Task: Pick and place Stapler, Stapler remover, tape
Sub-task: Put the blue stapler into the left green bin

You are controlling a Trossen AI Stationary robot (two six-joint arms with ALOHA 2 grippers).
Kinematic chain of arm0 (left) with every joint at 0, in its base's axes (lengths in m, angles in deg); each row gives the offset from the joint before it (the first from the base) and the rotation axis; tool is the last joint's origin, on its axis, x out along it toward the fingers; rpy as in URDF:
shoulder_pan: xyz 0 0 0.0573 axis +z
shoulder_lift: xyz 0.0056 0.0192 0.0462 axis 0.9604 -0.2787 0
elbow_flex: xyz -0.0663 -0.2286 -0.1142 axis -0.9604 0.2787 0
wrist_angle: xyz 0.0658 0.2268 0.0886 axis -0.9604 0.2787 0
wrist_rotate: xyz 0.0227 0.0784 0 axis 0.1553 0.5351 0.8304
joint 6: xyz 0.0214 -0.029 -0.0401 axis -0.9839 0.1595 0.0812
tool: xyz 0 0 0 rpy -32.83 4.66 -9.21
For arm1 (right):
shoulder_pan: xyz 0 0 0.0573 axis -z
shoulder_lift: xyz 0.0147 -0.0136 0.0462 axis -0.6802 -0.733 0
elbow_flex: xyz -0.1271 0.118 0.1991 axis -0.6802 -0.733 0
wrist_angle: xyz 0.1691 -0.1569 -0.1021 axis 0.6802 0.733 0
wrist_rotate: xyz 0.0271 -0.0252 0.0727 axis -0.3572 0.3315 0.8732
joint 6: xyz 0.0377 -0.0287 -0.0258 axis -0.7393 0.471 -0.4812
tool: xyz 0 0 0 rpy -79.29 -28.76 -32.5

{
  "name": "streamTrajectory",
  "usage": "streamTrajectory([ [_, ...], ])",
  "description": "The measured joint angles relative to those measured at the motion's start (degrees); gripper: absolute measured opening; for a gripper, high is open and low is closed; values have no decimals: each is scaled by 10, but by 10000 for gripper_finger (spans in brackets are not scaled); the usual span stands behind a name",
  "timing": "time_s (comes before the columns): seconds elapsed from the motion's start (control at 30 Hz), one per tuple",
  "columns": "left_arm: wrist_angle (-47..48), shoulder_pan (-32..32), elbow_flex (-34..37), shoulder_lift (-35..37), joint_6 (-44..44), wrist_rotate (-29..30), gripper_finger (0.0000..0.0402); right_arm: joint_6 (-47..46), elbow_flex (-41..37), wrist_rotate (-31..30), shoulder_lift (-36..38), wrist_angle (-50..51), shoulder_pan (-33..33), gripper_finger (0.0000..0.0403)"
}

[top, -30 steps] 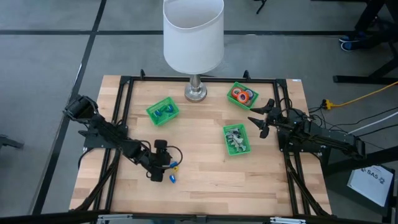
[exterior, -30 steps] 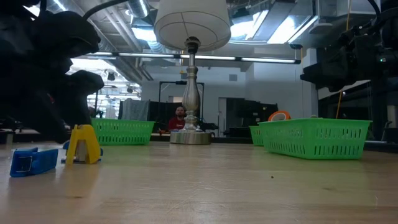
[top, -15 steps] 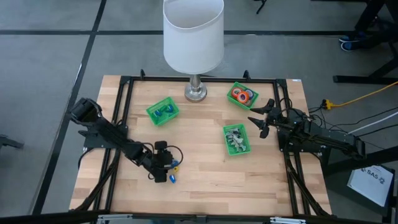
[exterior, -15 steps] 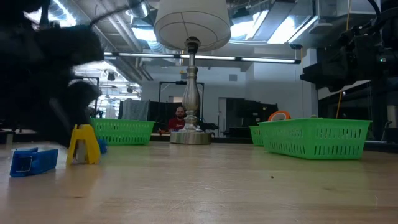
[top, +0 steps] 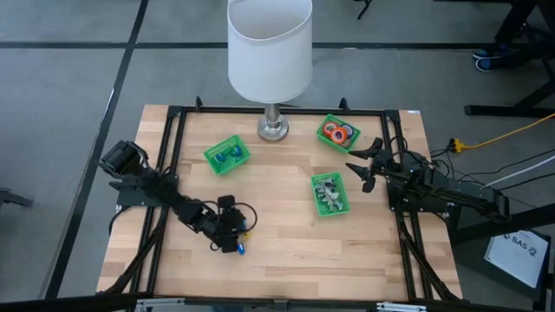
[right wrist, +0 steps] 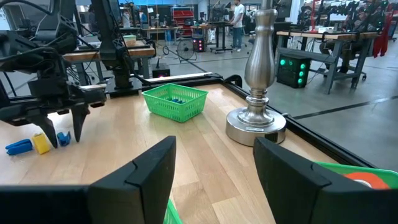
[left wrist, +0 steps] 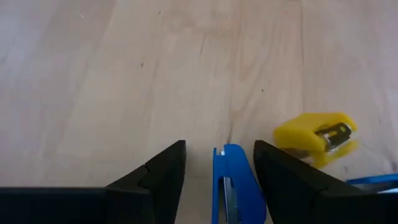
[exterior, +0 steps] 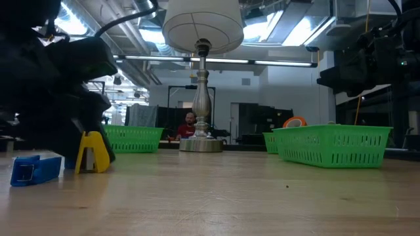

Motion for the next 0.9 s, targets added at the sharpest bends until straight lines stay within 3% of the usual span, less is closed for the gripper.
streamTrajectory([
  [0.2,23,18,-1,2,7,-41,127,0,0,0,0,0,0,220],
  [0.4,44,21,-2,2,5,-40,54,0,0,0,0,0,0,220],
  [0.67,63,75,1,28,-75,-33,52,0,0,0,0,0,0,220],
  [0.9,170,174,2,147,-127,42,56,0,0,0,0,0,0,220],
])
